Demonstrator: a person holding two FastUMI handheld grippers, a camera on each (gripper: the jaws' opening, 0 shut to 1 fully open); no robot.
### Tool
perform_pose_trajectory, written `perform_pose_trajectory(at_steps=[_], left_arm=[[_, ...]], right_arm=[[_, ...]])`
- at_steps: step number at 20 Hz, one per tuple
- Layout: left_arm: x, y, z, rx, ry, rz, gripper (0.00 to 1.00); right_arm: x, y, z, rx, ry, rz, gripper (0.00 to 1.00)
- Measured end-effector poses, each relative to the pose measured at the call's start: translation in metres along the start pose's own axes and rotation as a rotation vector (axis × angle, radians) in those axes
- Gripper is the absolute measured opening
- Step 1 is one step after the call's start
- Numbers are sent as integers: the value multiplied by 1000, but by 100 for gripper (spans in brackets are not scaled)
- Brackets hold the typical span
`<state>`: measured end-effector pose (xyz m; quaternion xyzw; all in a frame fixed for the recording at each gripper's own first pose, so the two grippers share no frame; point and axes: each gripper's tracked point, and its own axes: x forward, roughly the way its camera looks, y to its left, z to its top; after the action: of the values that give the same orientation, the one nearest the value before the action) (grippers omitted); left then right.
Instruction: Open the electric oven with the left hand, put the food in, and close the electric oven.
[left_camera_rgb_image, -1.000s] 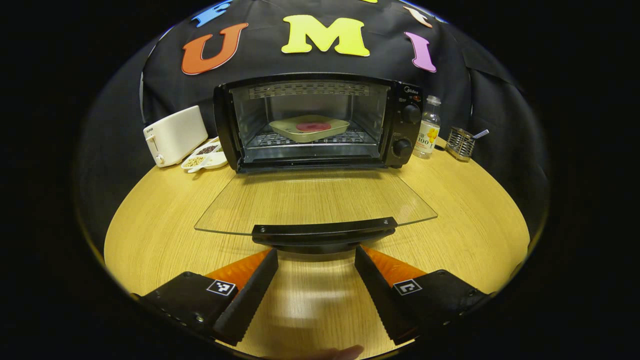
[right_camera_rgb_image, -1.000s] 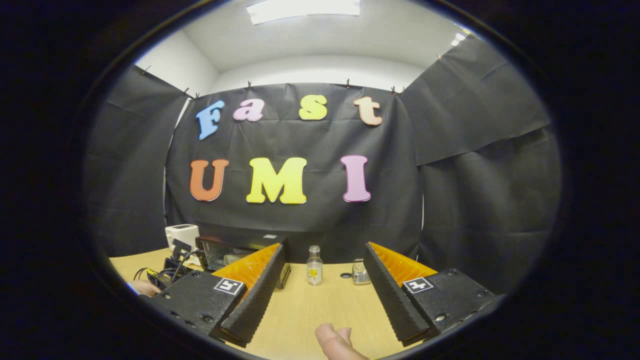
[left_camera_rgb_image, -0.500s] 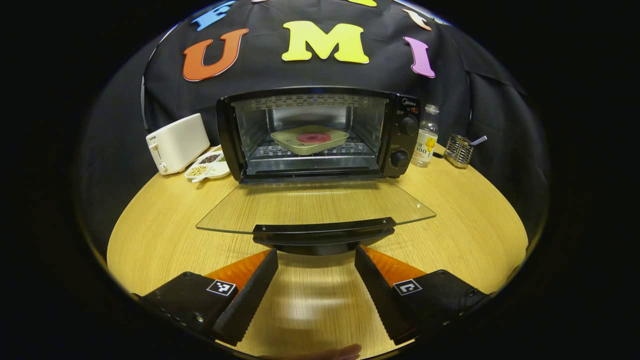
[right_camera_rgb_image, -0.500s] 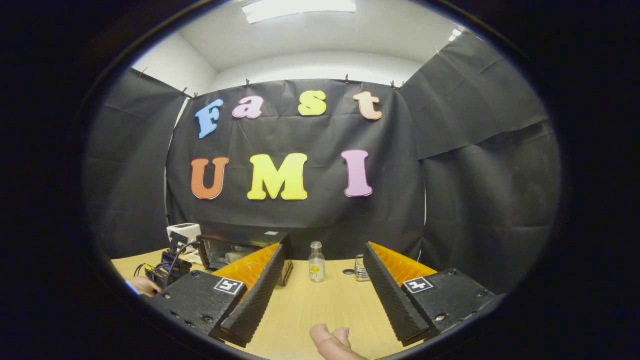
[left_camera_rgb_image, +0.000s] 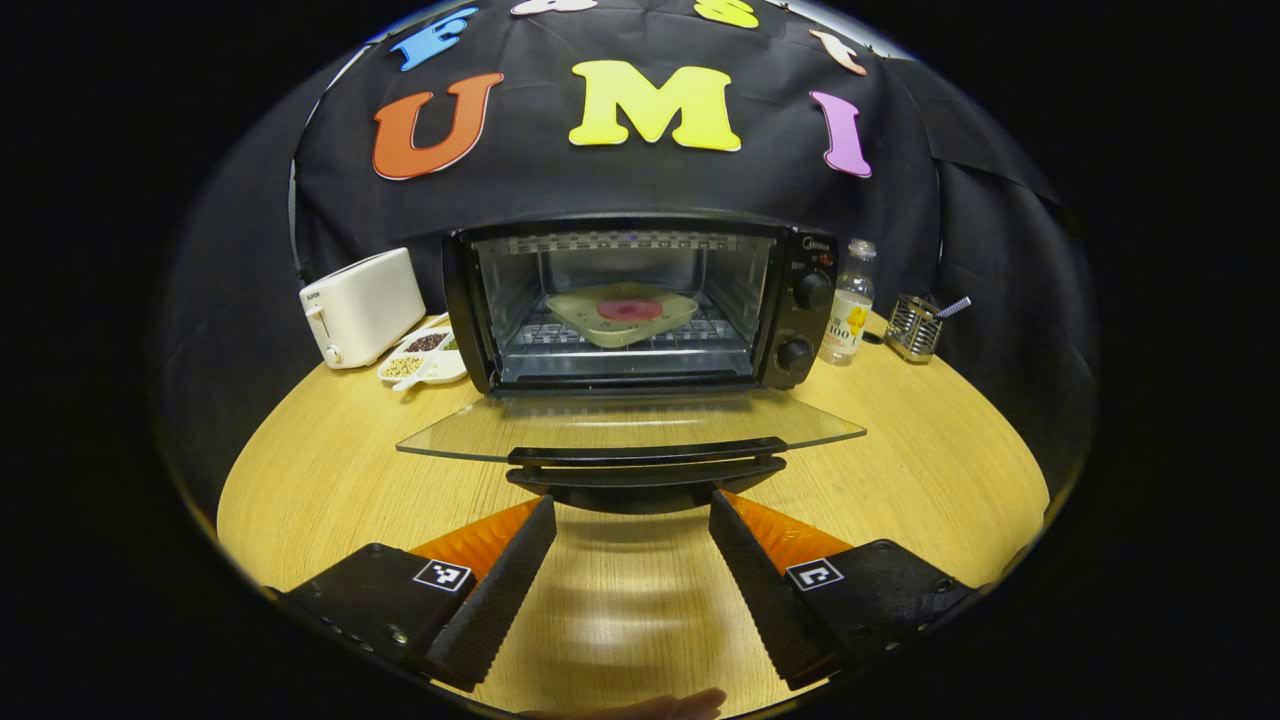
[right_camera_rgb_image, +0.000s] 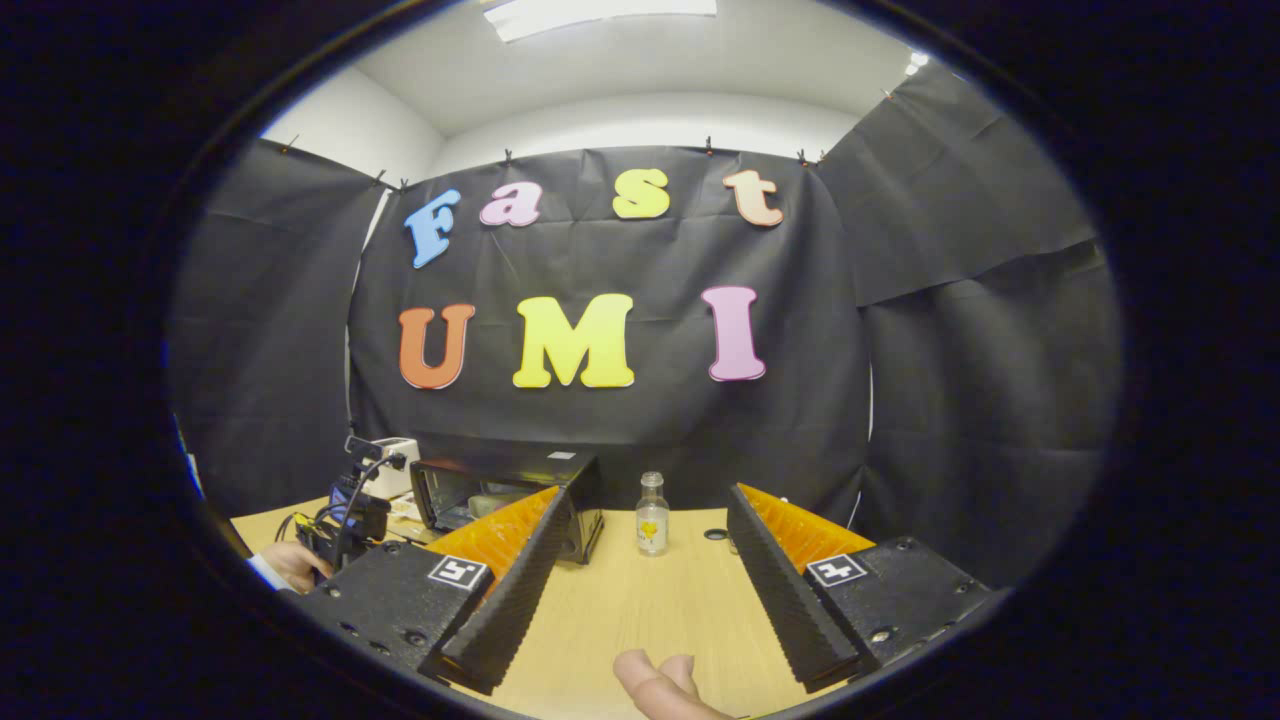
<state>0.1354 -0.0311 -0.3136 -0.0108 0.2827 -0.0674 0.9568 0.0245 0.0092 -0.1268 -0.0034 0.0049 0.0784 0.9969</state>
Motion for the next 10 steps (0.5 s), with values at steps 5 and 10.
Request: perform_pose_trajectory(at_steps=[5,10], left_arm=[[1,3,36,-1,-80,-8,98],[16,-5,74,-108,-124,-76,99]], right_arm=[[5,-8,-7,-8,25,-12,96],[5,-11,-9,-11,37,-16,96]])
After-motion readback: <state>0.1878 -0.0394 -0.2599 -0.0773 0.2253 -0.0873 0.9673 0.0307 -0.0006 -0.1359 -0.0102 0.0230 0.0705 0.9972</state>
